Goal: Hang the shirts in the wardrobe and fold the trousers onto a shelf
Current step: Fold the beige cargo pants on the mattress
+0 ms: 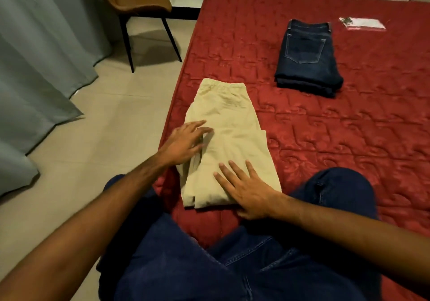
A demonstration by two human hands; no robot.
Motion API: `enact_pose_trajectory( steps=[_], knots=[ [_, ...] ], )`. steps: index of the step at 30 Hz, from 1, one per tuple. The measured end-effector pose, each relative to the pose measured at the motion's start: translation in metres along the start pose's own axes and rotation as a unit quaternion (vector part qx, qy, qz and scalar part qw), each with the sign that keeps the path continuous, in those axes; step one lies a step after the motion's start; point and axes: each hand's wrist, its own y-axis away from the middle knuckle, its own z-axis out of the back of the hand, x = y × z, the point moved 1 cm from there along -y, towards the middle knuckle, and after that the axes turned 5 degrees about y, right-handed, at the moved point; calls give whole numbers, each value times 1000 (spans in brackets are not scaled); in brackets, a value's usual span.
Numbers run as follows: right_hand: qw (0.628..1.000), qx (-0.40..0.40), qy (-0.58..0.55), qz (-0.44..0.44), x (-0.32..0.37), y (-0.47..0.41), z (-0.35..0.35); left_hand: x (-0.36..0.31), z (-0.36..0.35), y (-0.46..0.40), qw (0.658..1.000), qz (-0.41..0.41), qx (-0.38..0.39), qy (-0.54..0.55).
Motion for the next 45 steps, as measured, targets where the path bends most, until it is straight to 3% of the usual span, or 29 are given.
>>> enact_pose_trajectory(
  steps=[2, 4, 7, 11, 15, 17, 19, 20, 23, 24, 26, 28, 31, 33, 35, 37, 38, 42, 45],
  knots=[
    [1000, 1, 5, -27, 6, -4, 2, -3, -18, -14, 995, 17, 86, -39],
    [1000, 11, 13, -20, 5, -11, 12, -2, -26, -21, 990, 32, 118, -70],
    [999, -16, -23, 14, -9, -18, 27, -2, -25, -25, 993, 50, 77, -71],
    [993, -17, -103, 63, -25, -15, 57, 1, -27, -25, 985, 146, 52, 71],
    [957, -10, -272, 101, -23, -1, 69, -1, -16, -18, 954, 142, 224, 142],
    [938, 61, -309, 144, -19, 3, 57, -6, -19, -6, 945, 107, 278, 135],
    [902, 172, -371, 141, -21, 3, 46, -8, -24, 5, 953, 81, 255, 139],
    [893, 166, -399, 126, -25, 0, 43, -9, -23, 9, 958, 69, 231, 154],
    [936, -73, -344, -7, -59, -20, 35, -13, -10, 12, 955, 57, 164, 241],
    [951, -88, -289, -62, -72, -26, 33, -17, -3, 12, 946, 58, 141, 286],
    [961, -8, -246, -125, -92, -35, 35, -24, 12, 9, 925, 52, 111, 359],
    [933, 46, -346, -83, -116, -41, 47, -25, 25, 0, 924, 45, 67, 374],
    [892, 29, -448, -47, -157, -55, 86, -23, 39, -23, 918, 80, -52, 386],
    [905, -12, -419, -76, -185, -73, 109, -21, 46, -43, 910, 118, -156, 366],
    [933, -81, -303, -175, -205, -96, 120, -8, 49, -64, 893, 182, -195, 364],
    [938, -103, -152, -294, -200, -109, 120, 12, 39, -75, 888, 257, -153, 348],
    [937, -105, -126, -309, -187, -111, 115, 20, 31, -74, 890, 278, -121, 340],
    [943, -42, -209, -257, -84, -97, 46, 26, -12, -49, 872, 312, -2, 377],
    [947, -74, -177, -257, -38, -87, -11, 35, -25, -48, 878, 314, 40, 359]
  ],
)
